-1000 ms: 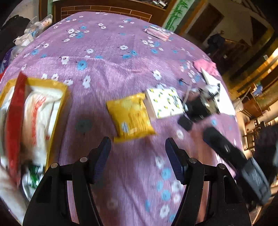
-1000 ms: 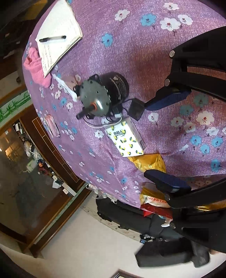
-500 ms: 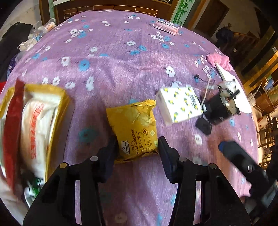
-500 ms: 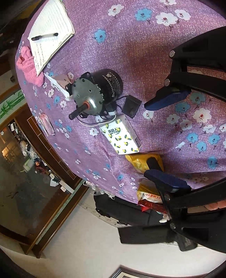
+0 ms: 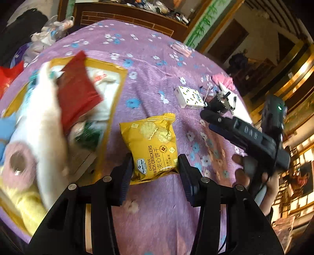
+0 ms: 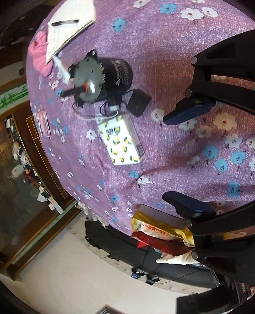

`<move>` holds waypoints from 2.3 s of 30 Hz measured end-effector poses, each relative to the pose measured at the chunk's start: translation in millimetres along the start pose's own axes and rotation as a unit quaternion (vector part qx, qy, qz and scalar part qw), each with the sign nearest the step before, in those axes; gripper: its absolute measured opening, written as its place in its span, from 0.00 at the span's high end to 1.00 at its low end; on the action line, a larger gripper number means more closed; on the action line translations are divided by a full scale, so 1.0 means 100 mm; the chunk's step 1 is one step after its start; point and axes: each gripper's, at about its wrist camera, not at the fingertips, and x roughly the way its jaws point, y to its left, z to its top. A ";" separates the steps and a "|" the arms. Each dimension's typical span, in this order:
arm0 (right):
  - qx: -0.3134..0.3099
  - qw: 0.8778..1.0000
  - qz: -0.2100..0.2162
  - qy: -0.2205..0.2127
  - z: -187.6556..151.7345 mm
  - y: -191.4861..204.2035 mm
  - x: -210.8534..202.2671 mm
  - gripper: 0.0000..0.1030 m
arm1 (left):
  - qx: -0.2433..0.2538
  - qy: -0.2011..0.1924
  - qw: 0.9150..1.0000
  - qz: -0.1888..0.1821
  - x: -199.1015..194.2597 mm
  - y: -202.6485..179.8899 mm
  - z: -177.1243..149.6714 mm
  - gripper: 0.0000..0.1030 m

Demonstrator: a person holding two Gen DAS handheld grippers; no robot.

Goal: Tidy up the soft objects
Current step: 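Grasp the yellow cracker packet with the left gripper while the right grasps the white tissue pack, then carry the cracker packet and tissue pack into the foam tray and open both grippers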

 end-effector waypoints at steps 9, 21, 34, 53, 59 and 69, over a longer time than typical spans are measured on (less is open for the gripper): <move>-0.075 0.990 -0.114 0.031 0.58 0.35 0.38 0.32 | -0.013 -0.020 0.999 -0.029 -0.26 0.21 -0.07 0.56; -0.117 0.971 -0.204 0.037 0.73 0.32 0.81 0.24 | -0.007 -0.029 0.999 -0.035 -0.36 0.29 -0.08 0.56; -0.160 0.967 -0.192 0.051 0.29 0.59 0.76 0.26 | -0.002 -0.030 0.999 -0.036 -0.40 0.23 -0.13 0.56; -0.135 0.991 -0.005 -0.003 -0.77 1.11 -0.36 0.30 | -0.005 -0.041 0.999 -0.027 -0.79 0.32 -0.43 0.56; -0.161 0.986 0.028 -0.022 -0.76 1.46 -0.51 0.30 | -0.029 -0.080 0.996 0.000 -1.16 0.62 -0.32 0.56; -0.170 0.985 0.025 -0.003 -0.43 1.73 -0.07 0.30 | -0.061 -0.090 0.993 0.042 -1.18 1.19 -0.06 0.56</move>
